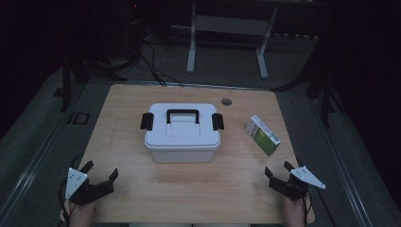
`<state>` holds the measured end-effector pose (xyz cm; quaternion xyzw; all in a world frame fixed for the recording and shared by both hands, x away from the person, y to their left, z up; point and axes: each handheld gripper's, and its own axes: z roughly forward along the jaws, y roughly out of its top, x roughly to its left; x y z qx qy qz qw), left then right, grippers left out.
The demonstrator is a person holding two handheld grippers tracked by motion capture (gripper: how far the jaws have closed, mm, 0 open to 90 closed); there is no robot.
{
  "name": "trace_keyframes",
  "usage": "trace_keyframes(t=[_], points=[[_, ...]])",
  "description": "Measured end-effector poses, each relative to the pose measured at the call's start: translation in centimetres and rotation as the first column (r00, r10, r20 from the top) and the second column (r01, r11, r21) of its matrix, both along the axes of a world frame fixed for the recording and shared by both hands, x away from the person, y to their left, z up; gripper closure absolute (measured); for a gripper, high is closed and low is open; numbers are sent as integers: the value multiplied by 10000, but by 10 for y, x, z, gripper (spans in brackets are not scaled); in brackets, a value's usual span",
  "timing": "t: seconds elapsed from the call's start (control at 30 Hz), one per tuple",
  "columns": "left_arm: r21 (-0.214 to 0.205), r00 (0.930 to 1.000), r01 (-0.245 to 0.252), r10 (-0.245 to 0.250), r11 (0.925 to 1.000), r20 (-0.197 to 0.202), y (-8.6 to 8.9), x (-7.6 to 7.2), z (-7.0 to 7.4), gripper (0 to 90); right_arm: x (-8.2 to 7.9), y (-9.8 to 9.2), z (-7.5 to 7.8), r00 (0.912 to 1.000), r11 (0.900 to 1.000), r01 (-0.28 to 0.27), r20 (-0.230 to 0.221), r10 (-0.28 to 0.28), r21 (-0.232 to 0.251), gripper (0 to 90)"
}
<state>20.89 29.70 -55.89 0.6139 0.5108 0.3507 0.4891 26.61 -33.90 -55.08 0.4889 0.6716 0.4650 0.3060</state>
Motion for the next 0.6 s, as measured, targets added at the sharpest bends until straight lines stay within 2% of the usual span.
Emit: trace_keyframes(t=[0.13, 0.2, 0.27, 0.33, 0.43, 0.53, 0.6], points=[[-219, 9998, -132, 129, 9997, -157, 3, 0, 0, 27, -1, 1, 1, 10000, 10000, -46, -43, 46, -54, 142], [-478, 9984, -14, -13, 9989, -564, 4, 2, 1, 27, -1, 2, 1, 9999, 9999, -100, -2, 100, -107, 142], [-605, 9965, 203, -252, 9980, -800, 3, 3, 1, 27, -1, 3, 3, 9999, 9993, -112, 9, 113, -350, 142], [-680, 9943, 477, -539, 9965, -920, 1, 3, 2, 27, -2, 4, 5, 9998, 9994, -159, 151, 163, -307, 141], [-501, 9886, 916, -968, 9945, -1150, -5, 6, 5, 33, -1, 8, 8, 9993, 9988, -366, 98, 369, -311, 136], [-772, 9833, 1212, -1303, 9896, -1268, -7, 9, 6, 46, 1, 13, 9, 9977, 9973, -668, -115, 672, 308, 134], [-787, 9801, 1373, -1470, 9874, -1336, -8, 12, 6, 56, 3, 20, 11, 9963, 9959, -843, -141, 848, 328, 132]])
